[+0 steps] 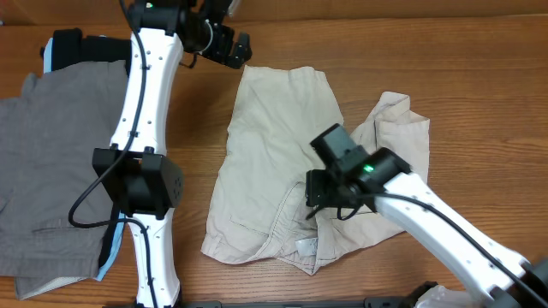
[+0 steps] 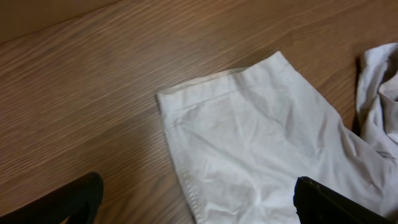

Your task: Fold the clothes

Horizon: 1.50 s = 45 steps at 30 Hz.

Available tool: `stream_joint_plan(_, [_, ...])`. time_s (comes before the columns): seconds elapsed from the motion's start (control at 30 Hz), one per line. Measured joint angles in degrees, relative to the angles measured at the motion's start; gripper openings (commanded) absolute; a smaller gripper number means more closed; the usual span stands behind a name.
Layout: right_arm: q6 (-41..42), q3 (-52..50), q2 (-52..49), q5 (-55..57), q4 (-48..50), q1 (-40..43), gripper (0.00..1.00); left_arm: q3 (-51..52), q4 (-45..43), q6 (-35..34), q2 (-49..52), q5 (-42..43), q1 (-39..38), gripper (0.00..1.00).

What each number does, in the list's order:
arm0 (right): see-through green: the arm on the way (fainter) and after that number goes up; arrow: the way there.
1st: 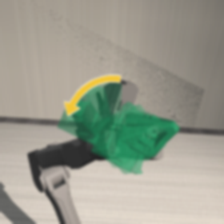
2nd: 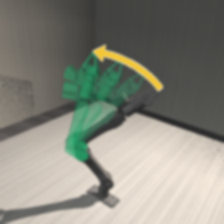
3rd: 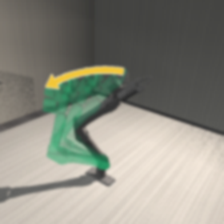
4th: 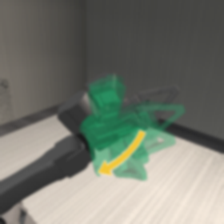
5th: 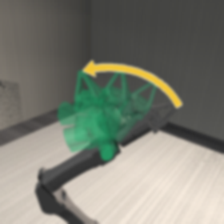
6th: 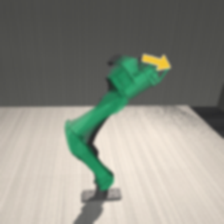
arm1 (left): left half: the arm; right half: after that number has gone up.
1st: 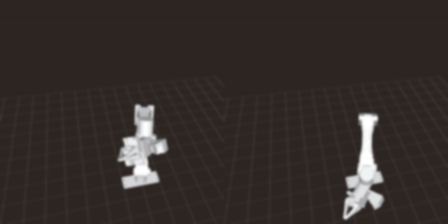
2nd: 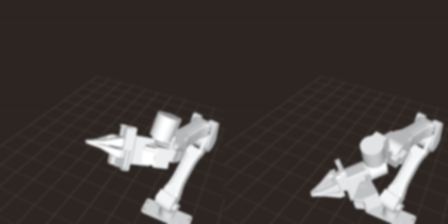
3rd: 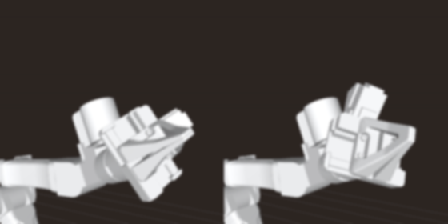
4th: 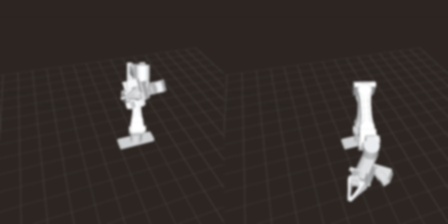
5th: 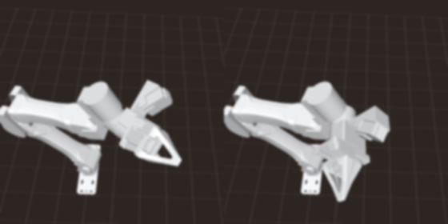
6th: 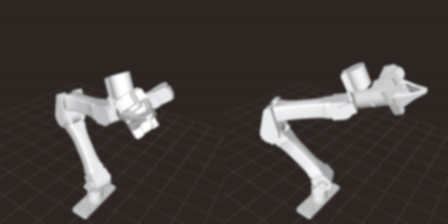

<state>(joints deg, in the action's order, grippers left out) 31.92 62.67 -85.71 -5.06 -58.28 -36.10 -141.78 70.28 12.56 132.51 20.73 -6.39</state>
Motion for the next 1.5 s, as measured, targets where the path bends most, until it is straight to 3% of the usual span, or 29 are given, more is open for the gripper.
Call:
stream_joint_plan(0.13, [-1.99, 0.00, -4.83, 0.52, -0.98, -0.17, 0.42, 0.00, 1.05, -0.17, 0.00, -0.02, 1.66, 0.96])
stream_joint_plan(0.23, [-0.39, 0.04, -5.18, 2.32, -4.22, -0.33, 0.06, 0.00, 4.11, -0.35, 0.00, -0.22, 2.32, 0.93])
stream_joint_plan(0.27, [0.81, 0.07, -5.09, 3.28, -5.68, -0.35, 0.04, 0.00, 5.22, -0.37, 0.00, -0.20, 2.34, 0.93])
stream_joint_plan(0.6, [5.53, 0.07, -1.95, 8.66, -7.82, 7.34, 0.04, 0.00, 10.08, -3.15, -2.51, 2.08, 2.80, 0.84])
stream_joint_plan(0.97, [-4.98, 1.29, -1.11, 1.31, 7.28, 27.15, 0.04, -0.07, 24.68, -3.17, -10.54, 2.47, 2.58, 0.80])
stream_joint_plan(1.1, [-8.04, 1.29, -1.11, -1.44, 8.90, 32.06, 0.04, 0.48, 26.34, -3.13, -10.49, 2.43, 1.29, 0.82])
stream_joint_plan(1.4, [-11.21, 1.29, -1.11, -5.09, 9.55, 36.13, 0.04, 7.74, 26.36, -3.56, -10.62, -2.19, -7.89, 1.00])
stream_joint_plan(1.5, [-11.63, 1.29, -1.11, -5.51, 8.96, 36.83, 0.04, 12.11, 26.14, -5.22, -12.74, -4.76, -10.21, 1.00])
